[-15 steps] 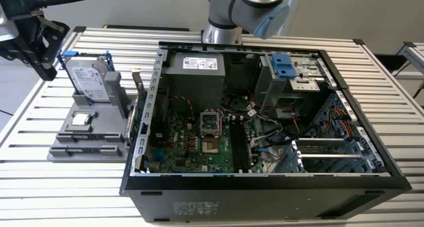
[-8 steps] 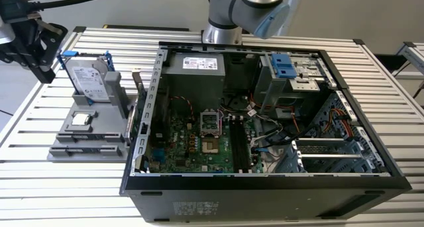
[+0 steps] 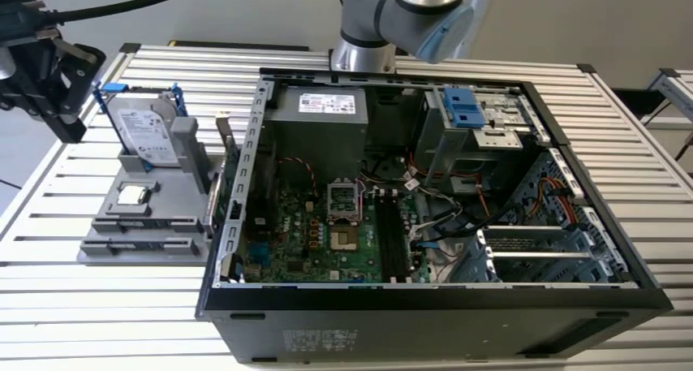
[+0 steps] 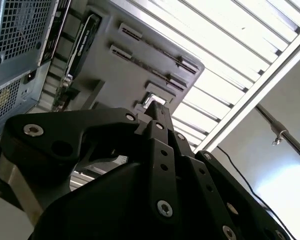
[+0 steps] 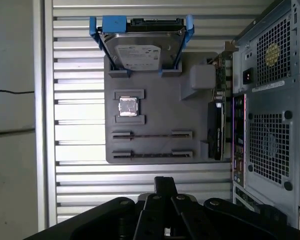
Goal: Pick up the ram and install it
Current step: 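Reach for the ram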
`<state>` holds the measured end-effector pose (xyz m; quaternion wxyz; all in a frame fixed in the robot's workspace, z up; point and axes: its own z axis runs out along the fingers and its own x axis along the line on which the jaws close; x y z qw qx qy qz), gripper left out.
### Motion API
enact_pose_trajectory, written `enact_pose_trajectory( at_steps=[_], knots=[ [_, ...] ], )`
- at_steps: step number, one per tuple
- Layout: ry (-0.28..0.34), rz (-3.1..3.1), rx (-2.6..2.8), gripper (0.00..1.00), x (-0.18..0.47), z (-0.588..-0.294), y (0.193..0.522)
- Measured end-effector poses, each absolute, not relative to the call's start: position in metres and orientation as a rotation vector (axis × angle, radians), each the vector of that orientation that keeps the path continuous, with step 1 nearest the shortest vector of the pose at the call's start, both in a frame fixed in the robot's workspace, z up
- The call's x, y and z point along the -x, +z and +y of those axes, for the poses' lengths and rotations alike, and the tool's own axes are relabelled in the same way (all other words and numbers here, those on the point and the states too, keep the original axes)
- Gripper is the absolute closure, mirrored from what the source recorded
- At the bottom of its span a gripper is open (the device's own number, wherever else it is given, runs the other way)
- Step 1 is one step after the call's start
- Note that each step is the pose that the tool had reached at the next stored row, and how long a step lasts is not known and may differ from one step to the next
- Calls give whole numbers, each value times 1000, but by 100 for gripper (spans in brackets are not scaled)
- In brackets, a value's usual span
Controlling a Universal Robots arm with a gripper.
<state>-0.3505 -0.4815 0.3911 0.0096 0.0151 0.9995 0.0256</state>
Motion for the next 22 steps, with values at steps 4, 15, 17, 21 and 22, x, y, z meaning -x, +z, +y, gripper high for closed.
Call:
enact_pose_trajectory(
  at_steps=[4,15,17,21,22],
  knots=[
    [80,3121,-46,100,351,-483,391],
    [86,3122,-18,100,351,-483,391],
    [86,3122,-18,100,351,-483,391],
    [87,3122,-18,100,351,-483,391],
    [87,3122,-17,100,351,-483,391]
  ],
)
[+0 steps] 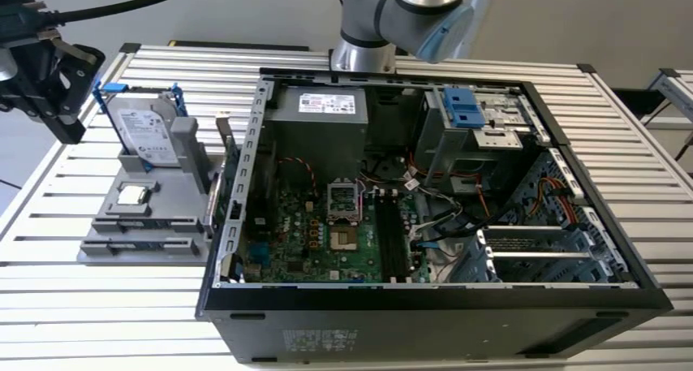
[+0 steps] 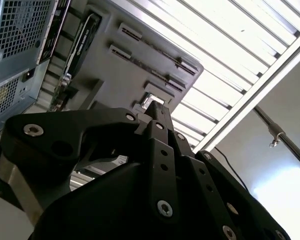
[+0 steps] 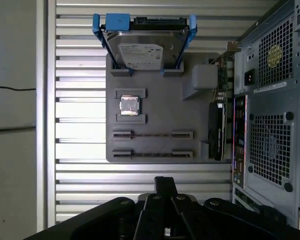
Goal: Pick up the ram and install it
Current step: 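Reach for the ram, then pick up the ram and move it above insertion slot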
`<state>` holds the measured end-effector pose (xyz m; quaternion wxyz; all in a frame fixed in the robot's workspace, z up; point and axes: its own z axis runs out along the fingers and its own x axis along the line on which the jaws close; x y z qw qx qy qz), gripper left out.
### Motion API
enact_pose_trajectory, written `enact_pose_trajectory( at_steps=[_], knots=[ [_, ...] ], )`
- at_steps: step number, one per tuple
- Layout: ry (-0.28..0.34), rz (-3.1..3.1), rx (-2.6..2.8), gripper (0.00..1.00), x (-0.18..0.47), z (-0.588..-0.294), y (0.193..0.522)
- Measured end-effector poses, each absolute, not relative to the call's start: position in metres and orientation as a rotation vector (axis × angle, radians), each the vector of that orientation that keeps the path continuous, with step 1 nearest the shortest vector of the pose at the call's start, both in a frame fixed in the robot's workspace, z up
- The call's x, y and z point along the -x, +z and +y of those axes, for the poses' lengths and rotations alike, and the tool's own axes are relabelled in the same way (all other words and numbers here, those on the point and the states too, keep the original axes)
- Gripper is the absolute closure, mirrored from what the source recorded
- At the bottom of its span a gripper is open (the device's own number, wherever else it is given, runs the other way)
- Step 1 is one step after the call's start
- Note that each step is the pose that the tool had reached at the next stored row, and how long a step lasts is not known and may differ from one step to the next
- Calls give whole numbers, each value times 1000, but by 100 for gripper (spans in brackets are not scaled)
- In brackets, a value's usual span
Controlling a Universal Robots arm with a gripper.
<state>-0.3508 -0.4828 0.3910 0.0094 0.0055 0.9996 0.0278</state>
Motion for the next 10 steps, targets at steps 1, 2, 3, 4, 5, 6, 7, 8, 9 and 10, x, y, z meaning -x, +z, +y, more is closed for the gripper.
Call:
enact_pose_trajectory(
  at_steps=[1,2,3,4,5,6,7,8,9,10],
  knots=[
    [87,3122,-16,100,351,-483,391],
    [87,3122,-14,100,351,-483,391],
    [87,3122,-11,100,351,-483,391],
    [87,3122,-6,100,351,-483,391],
    [87,3122,-1,100,351,-483,391],
    [88,3122,5,100,351,-483,391],
    [88,3122,11,100,351,-483,391],
    [88,3122,16,100,351,-483,391],
    [88,3122,20,100,351,-483,391],
    [88,3122,24,100,351,-483,391]
  ],
)
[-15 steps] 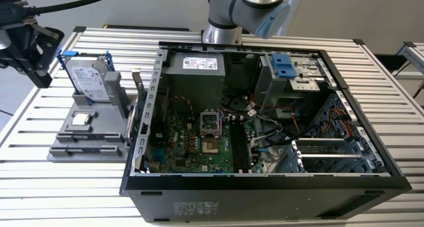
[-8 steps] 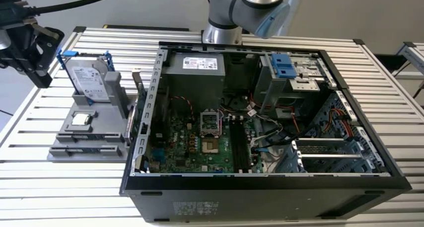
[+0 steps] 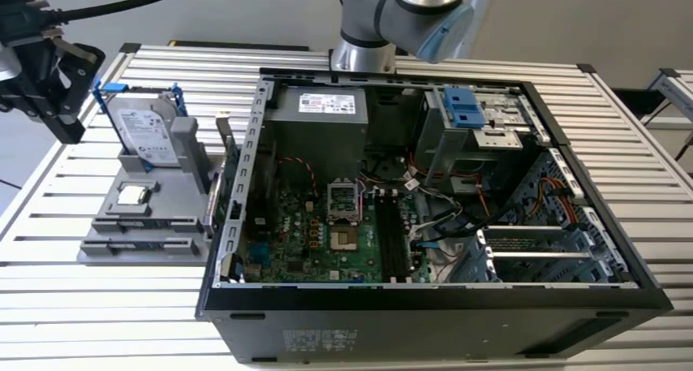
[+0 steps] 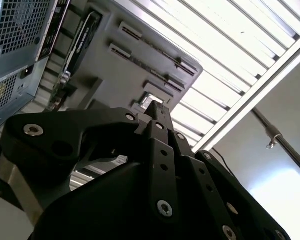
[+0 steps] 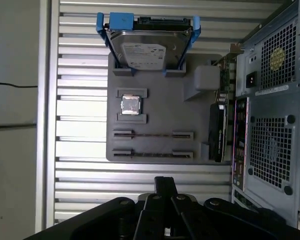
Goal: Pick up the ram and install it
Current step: 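Pick up the ram and move it above insertion slot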
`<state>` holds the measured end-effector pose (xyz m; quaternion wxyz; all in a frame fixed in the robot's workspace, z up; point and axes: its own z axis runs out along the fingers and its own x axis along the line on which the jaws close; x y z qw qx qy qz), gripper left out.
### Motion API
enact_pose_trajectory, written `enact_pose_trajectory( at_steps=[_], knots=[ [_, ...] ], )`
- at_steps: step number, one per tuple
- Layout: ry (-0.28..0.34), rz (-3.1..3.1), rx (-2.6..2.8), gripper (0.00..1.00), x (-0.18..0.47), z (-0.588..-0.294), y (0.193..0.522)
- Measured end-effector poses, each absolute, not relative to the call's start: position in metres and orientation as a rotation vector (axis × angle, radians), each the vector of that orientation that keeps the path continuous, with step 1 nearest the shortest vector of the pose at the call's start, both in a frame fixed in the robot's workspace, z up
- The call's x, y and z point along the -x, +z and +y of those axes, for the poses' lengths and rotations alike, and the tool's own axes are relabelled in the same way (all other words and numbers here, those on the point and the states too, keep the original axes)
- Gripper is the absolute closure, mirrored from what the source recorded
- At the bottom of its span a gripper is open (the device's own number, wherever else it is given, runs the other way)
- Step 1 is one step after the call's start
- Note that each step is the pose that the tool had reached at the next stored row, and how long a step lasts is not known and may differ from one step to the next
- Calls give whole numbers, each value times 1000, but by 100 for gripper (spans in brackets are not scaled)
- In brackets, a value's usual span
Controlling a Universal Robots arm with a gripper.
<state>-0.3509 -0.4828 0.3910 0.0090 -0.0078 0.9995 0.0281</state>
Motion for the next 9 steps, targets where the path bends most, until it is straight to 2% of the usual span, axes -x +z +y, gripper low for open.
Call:
enact_pose_trajectory(
  at_steps=[9],
  knots=[
    [88,3122,55,100,351,-483,391]
  ],
)
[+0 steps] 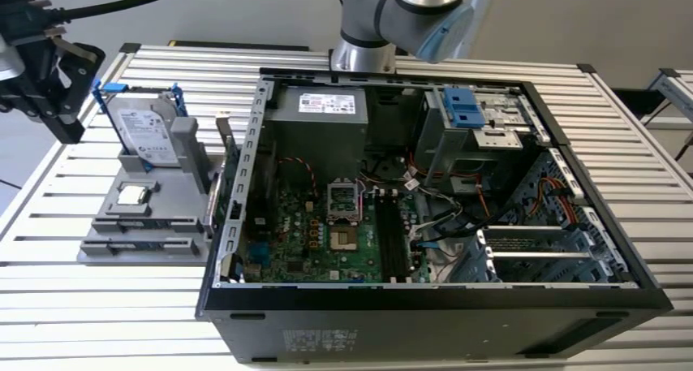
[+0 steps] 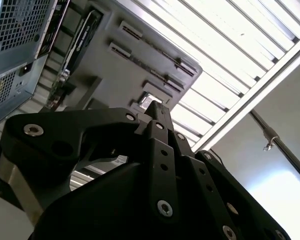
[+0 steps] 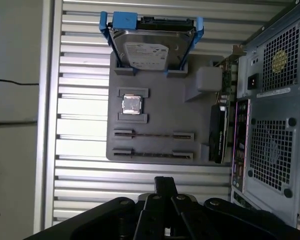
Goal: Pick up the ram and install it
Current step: 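Pick up the ram and move it above insertion slot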
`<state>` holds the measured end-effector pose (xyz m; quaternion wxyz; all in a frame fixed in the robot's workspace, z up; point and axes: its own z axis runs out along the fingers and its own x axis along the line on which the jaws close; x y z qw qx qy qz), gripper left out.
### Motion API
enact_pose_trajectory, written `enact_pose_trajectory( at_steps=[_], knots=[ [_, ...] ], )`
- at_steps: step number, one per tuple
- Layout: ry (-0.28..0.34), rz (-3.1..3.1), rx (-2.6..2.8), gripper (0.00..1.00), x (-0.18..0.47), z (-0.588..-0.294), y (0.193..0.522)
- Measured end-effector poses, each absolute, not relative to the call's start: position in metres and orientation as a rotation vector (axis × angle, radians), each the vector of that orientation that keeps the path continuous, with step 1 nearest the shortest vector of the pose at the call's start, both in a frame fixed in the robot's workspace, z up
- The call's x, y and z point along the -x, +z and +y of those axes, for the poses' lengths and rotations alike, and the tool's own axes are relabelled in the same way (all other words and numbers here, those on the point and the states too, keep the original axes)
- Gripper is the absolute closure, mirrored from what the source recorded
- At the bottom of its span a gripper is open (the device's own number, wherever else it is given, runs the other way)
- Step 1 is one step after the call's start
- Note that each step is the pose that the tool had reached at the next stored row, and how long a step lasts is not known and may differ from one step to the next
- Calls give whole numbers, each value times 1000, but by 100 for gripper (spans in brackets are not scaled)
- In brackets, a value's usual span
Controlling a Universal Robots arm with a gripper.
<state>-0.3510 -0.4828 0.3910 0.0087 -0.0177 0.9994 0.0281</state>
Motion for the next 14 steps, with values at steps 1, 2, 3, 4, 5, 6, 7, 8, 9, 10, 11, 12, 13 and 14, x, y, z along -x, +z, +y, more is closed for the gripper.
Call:
enact_pose_trajectory(
  at_steps=[1,2,3,4,5,6,7,8,9,10,11,12,13,14],
  knots=[
    [88,3122,59,100,351,-483,391],
    [88,3122,62,100,351,-483,391],
    [88,3122,64,100,351,-483,391],
    [88,3122,67,100,351,-483,391],
    [88,3122,70,100,351,-483,391],
    [88,3122,74,100,351,-483,391],
    [88,3122,77,100,351,-483,391],
    [88,3122,80,100,351,-483,391],
    [88,3122,83,100,351,-483,391],
    [88,3122,85,100,351,-483,391],
    [88,3122,88,100,351,-483,391],
    [88,3122,90,100,351,-483,391],
    [88,3122,93,100,351,-483,391],
    [88,3122,96,100,351,-483,391]
  ],
)
